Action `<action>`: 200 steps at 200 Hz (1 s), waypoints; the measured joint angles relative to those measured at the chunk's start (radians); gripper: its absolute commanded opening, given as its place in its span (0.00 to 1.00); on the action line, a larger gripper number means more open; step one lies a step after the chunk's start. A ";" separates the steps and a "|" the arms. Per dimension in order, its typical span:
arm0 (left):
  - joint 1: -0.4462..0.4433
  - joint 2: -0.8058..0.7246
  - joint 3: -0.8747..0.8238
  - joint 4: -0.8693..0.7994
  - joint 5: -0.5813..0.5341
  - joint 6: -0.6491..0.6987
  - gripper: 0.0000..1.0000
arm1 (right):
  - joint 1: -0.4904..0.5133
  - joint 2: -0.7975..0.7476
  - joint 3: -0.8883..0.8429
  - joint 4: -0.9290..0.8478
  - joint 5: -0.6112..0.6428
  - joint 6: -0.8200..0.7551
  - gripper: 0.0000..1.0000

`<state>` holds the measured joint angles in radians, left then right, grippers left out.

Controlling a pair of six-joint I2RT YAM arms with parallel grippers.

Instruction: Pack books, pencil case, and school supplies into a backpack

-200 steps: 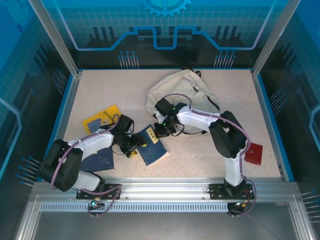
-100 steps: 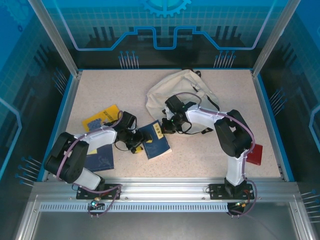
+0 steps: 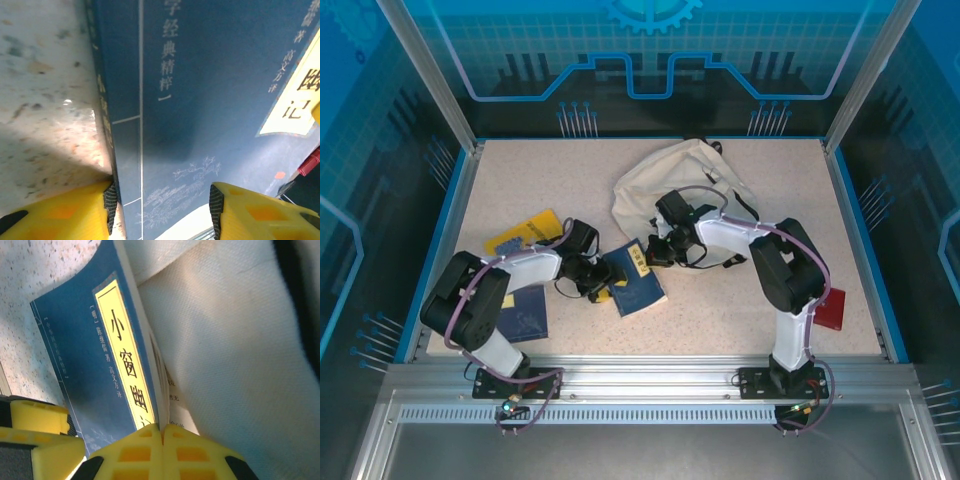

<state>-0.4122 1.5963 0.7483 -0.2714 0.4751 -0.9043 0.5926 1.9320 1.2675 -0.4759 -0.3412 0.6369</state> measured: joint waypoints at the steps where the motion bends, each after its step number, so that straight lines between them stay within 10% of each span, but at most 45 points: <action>1: 0.000 0.000 0.000 0.002 0.002 0.001 0.54 | -0.001 0.000 0.000 0.000 0.000 0.000 0.00; 126: -0.003 -0.074 -0.073 0.277 0.035 -0.084 0.39 | -0.018 0.003 -0.032 0.037 0.011 0.019 0.00; 200: -0.002 -0.126 -0.031 0.121 -0.076 -0.032 0.07 | -0.019 -0.146 -0.117 0.088 0.000 0.039 0.54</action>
<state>-0.4145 1.4700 0.7174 -0.1509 0.3992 -0.9363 0.5739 1.7855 1.1500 -0.3878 -0.3408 0.6754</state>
